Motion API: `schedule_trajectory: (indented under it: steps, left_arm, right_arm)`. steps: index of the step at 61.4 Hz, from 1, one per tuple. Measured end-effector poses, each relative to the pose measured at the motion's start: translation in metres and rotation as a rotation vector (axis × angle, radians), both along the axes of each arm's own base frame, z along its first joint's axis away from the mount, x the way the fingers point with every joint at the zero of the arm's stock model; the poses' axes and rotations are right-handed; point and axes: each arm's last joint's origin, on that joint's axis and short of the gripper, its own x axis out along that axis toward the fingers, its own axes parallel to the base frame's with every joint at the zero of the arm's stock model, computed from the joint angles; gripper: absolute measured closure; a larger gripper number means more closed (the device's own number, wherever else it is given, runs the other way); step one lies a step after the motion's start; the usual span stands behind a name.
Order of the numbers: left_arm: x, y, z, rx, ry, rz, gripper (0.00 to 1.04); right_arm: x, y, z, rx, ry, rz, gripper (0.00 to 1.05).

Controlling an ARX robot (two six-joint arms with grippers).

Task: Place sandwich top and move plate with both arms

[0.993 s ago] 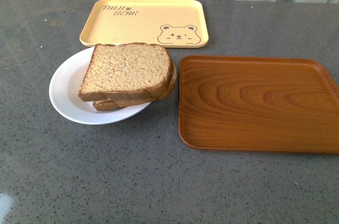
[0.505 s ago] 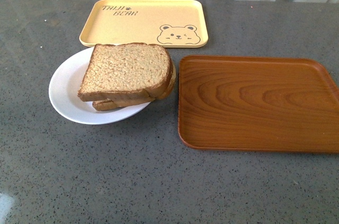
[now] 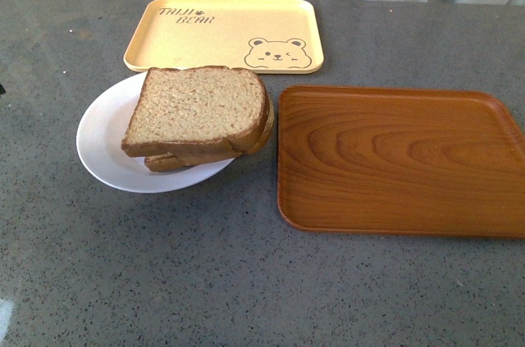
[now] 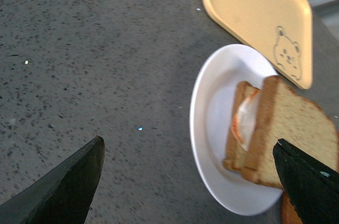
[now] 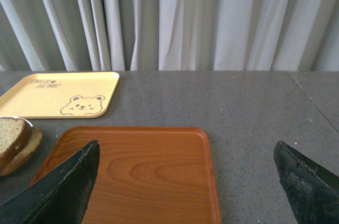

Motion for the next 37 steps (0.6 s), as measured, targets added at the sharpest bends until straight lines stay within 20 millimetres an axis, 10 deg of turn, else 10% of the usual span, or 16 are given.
schedule_trajectory:
  steps: [37]
  left_arm:
    - [0.034,-0.016,-0.053,-0.031,0.091,-0.019,0.09]
  right_arm:
    - [0.0,0.0,0.0,0.0,0.0,0.0,0.09]
